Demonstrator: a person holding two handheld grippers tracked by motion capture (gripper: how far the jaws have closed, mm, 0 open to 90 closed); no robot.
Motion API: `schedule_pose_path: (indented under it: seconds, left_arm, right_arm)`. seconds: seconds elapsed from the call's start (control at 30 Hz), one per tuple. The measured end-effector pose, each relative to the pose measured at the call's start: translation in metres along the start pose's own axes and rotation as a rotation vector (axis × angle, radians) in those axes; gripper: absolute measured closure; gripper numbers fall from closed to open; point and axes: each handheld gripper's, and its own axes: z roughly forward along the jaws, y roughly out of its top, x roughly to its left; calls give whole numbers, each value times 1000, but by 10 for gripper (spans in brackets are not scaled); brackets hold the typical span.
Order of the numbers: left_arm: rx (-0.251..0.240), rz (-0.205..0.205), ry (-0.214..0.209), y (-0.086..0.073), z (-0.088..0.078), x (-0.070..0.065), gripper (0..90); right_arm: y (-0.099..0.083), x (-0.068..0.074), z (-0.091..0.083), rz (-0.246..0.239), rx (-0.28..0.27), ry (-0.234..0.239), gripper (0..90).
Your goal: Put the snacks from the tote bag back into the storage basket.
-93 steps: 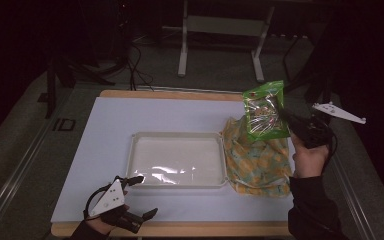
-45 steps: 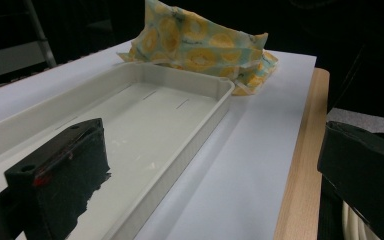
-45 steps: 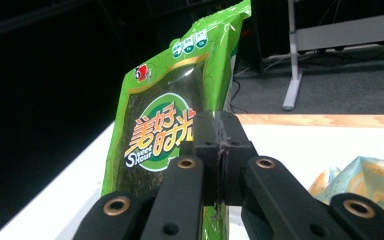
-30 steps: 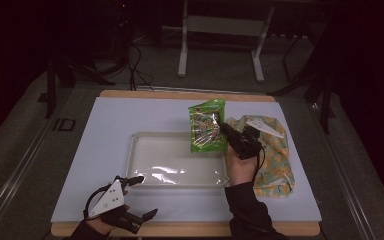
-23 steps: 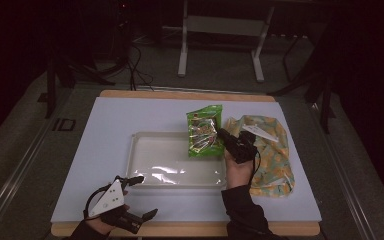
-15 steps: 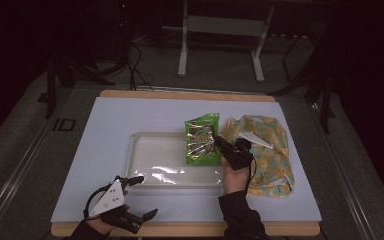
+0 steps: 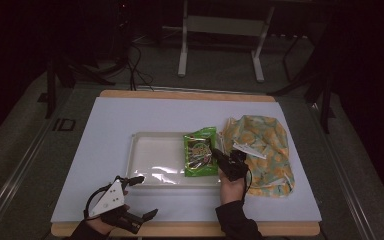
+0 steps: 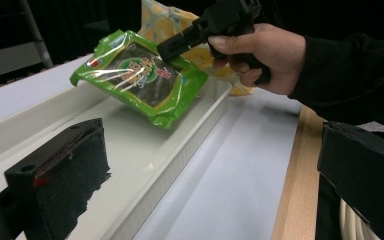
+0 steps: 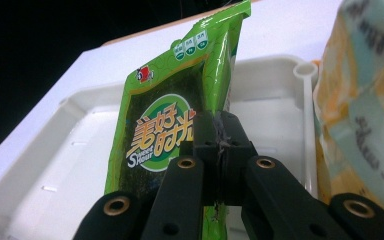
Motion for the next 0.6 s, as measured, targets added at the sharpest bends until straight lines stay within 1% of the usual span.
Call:
schedule_pose_path:
  seconds: [0.23,0.33,0.43,0.6]
  left_arm:
    - [4,1,0,0,0,0,4]
    - [4,2,0,0,0,0,4]
    - [4,2,0,0,0,0,4]
    - [4,2,-1,0,0,0,4]
  right_arm:
    - [-7,0,0,1,18,-3,890]
    - [-12,0,-1,4,24,-13,889]
    - [-14,1,-1,-7,32,-16,889]
    - [-19,-1,0,0,44,-23,890]
